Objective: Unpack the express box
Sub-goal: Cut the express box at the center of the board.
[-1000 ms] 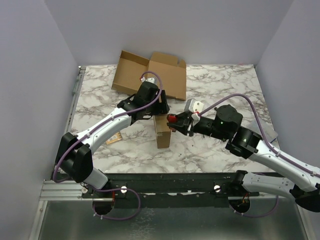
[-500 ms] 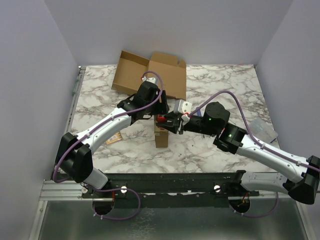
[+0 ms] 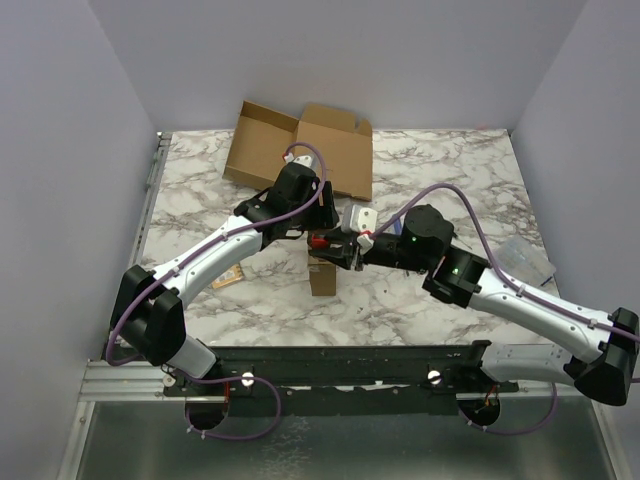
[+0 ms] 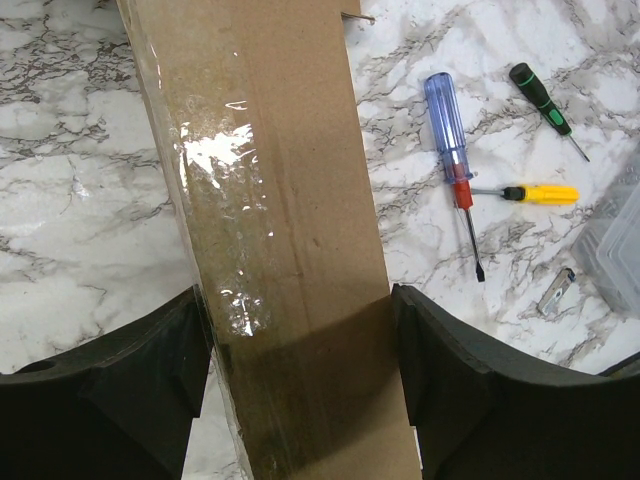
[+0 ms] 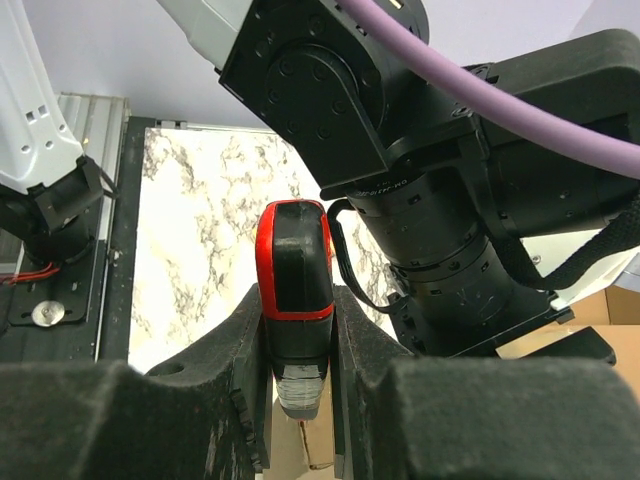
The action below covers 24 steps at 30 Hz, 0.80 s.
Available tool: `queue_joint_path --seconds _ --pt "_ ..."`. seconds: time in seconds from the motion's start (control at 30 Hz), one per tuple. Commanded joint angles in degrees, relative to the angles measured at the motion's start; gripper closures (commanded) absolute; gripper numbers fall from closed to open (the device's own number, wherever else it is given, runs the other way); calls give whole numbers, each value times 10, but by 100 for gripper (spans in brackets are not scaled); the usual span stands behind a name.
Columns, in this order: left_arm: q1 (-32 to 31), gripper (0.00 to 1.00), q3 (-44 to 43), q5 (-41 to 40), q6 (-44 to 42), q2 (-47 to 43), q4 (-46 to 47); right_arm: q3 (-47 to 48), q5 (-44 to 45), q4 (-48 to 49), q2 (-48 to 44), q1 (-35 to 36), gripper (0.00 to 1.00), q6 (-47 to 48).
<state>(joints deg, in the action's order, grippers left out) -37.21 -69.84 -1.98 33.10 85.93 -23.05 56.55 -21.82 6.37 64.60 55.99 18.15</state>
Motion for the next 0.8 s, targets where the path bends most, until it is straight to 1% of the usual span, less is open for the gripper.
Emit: queue_joint_path --seconds 0.0,0.43,0.77 --pt "-2 35 1 16 -5 -10 -26 8 -22 -4 11 5 99 11" --pt "-2 35 -3 15 -6 -3 -29 2 -11 -26 6 9 99 22" --pt "-1 35 -1 16 -5 -1 -31 -16 -14 -6 -37 15 99 6"
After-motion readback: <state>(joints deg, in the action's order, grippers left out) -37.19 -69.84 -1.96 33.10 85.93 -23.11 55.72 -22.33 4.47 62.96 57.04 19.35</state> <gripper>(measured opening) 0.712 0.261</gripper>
